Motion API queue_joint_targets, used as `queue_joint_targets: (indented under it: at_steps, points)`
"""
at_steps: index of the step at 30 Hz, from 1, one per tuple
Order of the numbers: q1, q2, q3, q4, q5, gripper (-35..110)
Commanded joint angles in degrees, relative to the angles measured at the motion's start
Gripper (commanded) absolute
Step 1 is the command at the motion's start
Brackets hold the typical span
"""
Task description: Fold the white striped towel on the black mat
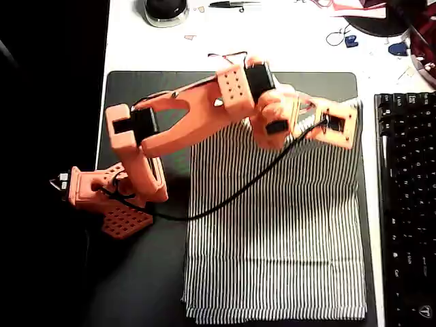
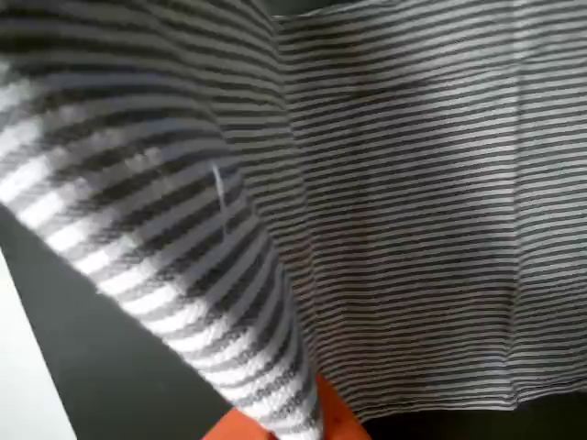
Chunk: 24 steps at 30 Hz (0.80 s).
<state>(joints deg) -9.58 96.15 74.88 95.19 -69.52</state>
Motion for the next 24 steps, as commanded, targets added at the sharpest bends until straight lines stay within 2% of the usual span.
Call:
queue_joint_targets:
  at_steps: [1, 6, 14, 24]
  points:
    - [7.5, 5.2, 1.4, -0.1, -5.2, 0]
    - [17.8, 6.0, 3.8, -2.4, -13.2, 0]
    - [30.9, -2.5, 4.9, -7.9, -23.1, 0]
    - [38.9, -11.6, 7.4, -19.1, -29.4, 0]
